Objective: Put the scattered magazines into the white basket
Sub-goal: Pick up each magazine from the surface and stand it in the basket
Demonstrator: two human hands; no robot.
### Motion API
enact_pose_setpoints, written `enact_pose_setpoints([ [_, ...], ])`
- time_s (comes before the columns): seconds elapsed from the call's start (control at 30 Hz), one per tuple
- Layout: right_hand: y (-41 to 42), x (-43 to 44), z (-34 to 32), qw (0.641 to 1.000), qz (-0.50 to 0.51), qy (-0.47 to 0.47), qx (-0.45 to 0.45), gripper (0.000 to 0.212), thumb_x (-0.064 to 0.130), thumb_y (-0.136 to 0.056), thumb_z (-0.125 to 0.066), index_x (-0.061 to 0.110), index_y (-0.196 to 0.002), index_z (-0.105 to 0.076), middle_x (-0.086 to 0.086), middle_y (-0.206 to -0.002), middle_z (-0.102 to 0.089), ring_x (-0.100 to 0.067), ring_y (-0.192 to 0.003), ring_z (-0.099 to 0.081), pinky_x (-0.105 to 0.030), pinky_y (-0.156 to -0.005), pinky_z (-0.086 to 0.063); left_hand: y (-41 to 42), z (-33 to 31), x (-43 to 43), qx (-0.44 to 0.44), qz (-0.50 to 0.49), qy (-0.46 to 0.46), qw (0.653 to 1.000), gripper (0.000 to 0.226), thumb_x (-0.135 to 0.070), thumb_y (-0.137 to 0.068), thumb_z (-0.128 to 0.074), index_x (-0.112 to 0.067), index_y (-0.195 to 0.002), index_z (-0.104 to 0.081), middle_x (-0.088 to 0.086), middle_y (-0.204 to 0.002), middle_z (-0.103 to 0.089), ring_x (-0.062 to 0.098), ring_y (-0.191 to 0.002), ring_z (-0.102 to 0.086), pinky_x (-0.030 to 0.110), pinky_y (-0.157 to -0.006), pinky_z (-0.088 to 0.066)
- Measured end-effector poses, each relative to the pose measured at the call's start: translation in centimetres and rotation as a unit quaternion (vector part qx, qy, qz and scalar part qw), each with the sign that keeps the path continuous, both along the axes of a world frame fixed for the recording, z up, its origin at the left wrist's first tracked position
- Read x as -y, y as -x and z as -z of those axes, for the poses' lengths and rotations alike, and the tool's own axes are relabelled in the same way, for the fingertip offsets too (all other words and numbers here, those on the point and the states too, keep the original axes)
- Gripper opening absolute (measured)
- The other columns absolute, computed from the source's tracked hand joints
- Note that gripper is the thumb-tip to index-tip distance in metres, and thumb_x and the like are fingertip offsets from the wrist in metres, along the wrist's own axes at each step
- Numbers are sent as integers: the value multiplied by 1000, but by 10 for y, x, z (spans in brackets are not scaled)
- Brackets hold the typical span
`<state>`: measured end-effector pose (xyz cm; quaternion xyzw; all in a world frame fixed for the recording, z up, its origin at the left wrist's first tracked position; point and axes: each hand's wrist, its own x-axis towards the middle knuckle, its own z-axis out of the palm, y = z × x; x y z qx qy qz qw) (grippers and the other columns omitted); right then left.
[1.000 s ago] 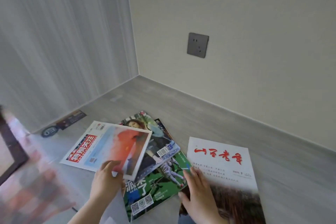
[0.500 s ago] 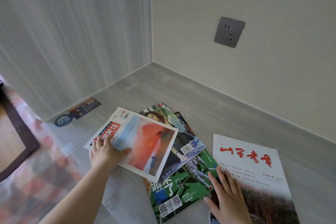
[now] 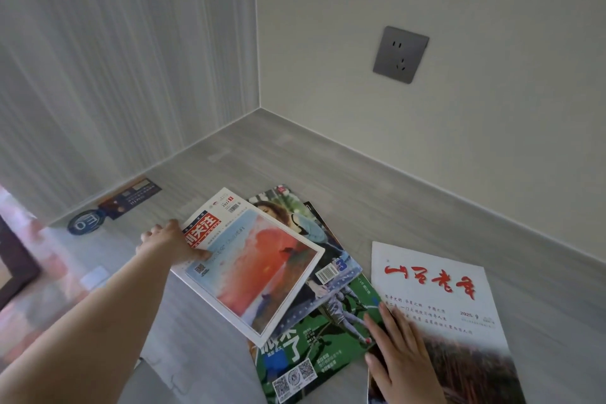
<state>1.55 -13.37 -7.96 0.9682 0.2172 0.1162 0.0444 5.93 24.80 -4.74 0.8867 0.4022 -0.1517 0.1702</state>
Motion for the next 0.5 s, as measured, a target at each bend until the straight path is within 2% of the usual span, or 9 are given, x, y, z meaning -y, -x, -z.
enact_pose_setpoints([
  [0.2, 1, 0, 1, 1000, 2, -2, -2, 56, 46, -91, 8, 29, -112, -41, 3, -151, 26, -14, -139, 21, -27, -111, 6, -1, 0, -2, -55, 1, -3, 998, 88, -57, -53, -75, -12, -121, -43, 11, -118, -57, 28, -115, -47, 39, -104, -34],
  [0.27, 1, 2, 0, 999, 0, -7, -43, 52, 47, -91, 4, 30, -112, -41, 3, -151, 25, -14, -139, 21, -26, -111, 6, -3, -2, -3, -55, -10, 11, 998, 77, -54, -56, -75, -12, -115, -49, 9, -110, -62, 27, -111, -53, 39, -104, -36],
  [0.3, 0, 3, -3, 999, -3, -5, -50, 44, 49, -92, -6, 30, -112, -41, 3, -151, 26, -14, -139, 21, -26, -111, 5, -3, -5, -2, -53, -16, 35, 998, 69, -49, -58, -76, -11, -110, -53, 9, -104, -65, 27, -107, -56, 39, -103, -38],
  [0.33, 0, 4, -3, 999, -16, -5, -52, 34, 52, -89, -26, 31, -112, -41, 2, -151, 26, -14, -139, 22, -26, -111, 4, -4, -7, -1, -49, -19, 63, 997, 61, -43, -61, -76, -9, -107, -56, 10, -99, -66, 27, -102, -59, 40, -102, -40],
  [0.37, 1, 5, -3, 997, -24, -12, -70, 41, 55, -78, -47, 32, -111, -42, 3, -152, 24, -14, -139, 21, -25, -111, 3, -3, -9, 2, -45, -21, 87, 995, 54, -37, -64, -77, -7, -104, -57, 10, -97, -67, 27, -99, -62, 40, -101, -41],
  [0.4, 1, 5, -1, 992, -40, -28, -119, 53, 54, -63, -58, 32, -110, -46, 5, -153, 17, -13, -139, 21, -24, -111, 2, -2, -11, 4, -40, -22, 102, 994, 49, -32, -66, -76, -6, -102, -58, 12, -98, -68, 27, -96, -63, 39, -100, -43],
  [0.43, 1, 6, -5, 986, -37, -43, -154, 57, 51, -56, -60, 31, -109, -51, 8, -154, 4, -11, -139, 20, -22, -110, 1, -1, -13, 8, -31, -22, 114, 993, 44, -27, -68, -75, -5, -102, -57, 13, -100, -69, 27, -94, -63, 38, -97, -44],
  [0.47, 1, 7, -6, 984, -25, -40, -173, 56, 47, -60, -60, 28, -112, -55, 6, -154, -12, -4, -138, 19, -18, -110, 4, 0, -15, 11, -18, -16, 126, 992, 40, -22, -70, -74, -4, -102, -57, 13, -99, -68, 26, -89, -63, 37, -91, -47],
  [0.5, -1, 8, -6, 981, -22, -56, -184, 54, 42, -73, -57, 24, -123, -51, 1, -153, -18, 5, -135, 20, -15, -108, 11, 1, -18, 15, -2, -3, 139, 990, 36, -19, -73, -71, -5, -103, -56, 12, -96, -68, 25, -84, -63, 35, -83, -50],
])
